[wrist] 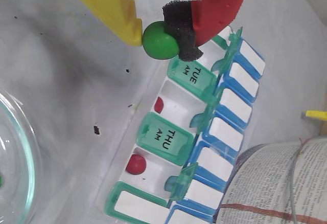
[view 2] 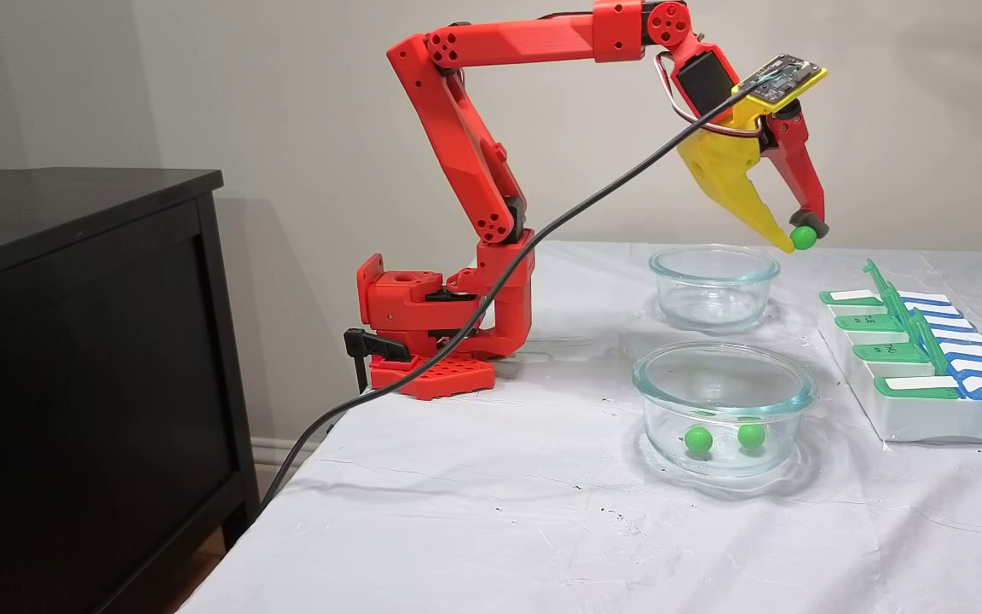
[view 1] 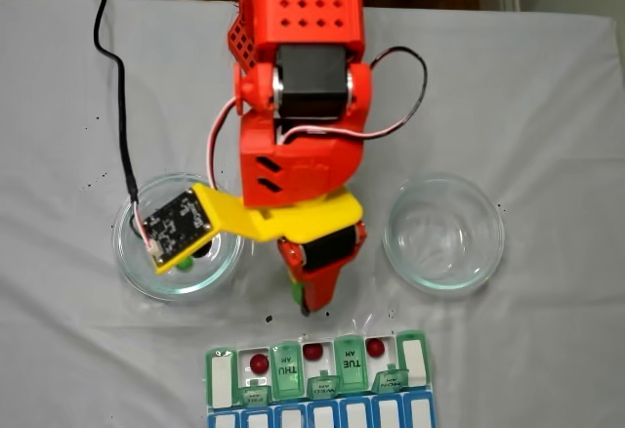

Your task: Sort medicines into box.

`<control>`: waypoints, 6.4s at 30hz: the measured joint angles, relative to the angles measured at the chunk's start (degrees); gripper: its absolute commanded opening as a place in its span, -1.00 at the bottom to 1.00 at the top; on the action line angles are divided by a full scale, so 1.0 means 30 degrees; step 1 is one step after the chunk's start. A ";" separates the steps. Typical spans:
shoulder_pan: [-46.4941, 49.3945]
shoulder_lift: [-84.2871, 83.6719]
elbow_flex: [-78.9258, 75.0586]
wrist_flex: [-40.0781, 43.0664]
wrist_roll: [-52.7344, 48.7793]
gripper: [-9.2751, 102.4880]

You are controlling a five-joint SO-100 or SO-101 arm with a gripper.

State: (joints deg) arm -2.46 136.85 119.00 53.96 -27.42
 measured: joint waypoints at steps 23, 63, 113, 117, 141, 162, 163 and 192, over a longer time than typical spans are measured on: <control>-0.2783 -0.0762 0.2314 -0.2344 0.3223 -0.84; -0.3750 -0.9434 -0.1992 -0.6621 0.4600 -0.84; -0.3779 -1.3154 -0.5859 -0.5010 0.4043 -0.50; -0.3721 -1.3271 -0.6035 -0.5215 0.3428 -0.56; -0.1348 -1.1045 -0.6826 -0.2139 0.1641 -0.64; 0.2344 -1.0986 -1.2334 0.7031 -0.1611 -0.62; 0.2578 -1.0693 -1.2334 0.7354 -0.1904 -0.64; 0.6650 -0.7529 -0.8701 0.9844 -0.6914 -0.84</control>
State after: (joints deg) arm 17.49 114.26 92.90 83.50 -48.16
